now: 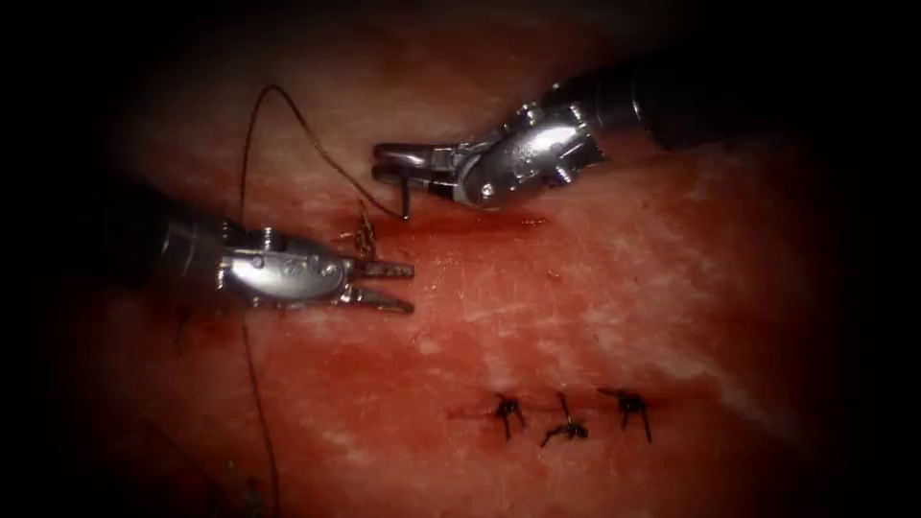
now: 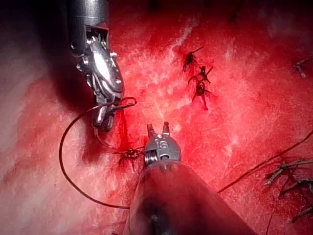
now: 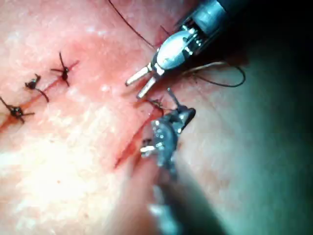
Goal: Wound Closure
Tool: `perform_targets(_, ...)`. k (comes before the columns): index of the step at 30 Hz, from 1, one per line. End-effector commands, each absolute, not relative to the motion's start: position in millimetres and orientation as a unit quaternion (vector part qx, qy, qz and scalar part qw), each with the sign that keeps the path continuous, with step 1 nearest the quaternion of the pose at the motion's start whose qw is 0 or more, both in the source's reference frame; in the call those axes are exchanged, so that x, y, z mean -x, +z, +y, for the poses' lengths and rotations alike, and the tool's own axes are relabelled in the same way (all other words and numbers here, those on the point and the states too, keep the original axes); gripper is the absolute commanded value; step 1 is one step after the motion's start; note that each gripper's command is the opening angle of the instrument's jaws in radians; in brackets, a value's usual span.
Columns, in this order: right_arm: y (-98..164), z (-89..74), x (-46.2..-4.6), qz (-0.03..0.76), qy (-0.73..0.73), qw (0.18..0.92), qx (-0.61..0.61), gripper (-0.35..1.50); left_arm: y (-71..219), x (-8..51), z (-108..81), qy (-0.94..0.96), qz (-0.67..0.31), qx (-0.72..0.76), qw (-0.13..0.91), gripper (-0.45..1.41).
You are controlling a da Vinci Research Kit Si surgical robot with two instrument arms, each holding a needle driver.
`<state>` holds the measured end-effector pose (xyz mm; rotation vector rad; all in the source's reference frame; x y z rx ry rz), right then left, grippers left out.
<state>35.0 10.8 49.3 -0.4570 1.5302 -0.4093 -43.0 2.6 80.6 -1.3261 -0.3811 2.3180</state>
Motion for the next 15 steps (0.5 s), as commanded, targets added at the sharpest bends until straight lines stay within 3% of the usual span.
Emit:
perform_targets(1,49.9,9.5,-35.8,0.682,-0.188,0.676,0.206,-0.35,81.1,43.4,1.9,0.838,-0.138,0.479,0.22,0.01)
perform_targets(15,50.3,3.5,-33.4,0.667,-0.265,0.643,0.268,-0.35,81.8,42.9,1.9,0.837,-0.144,0.477,0.227,0.01)
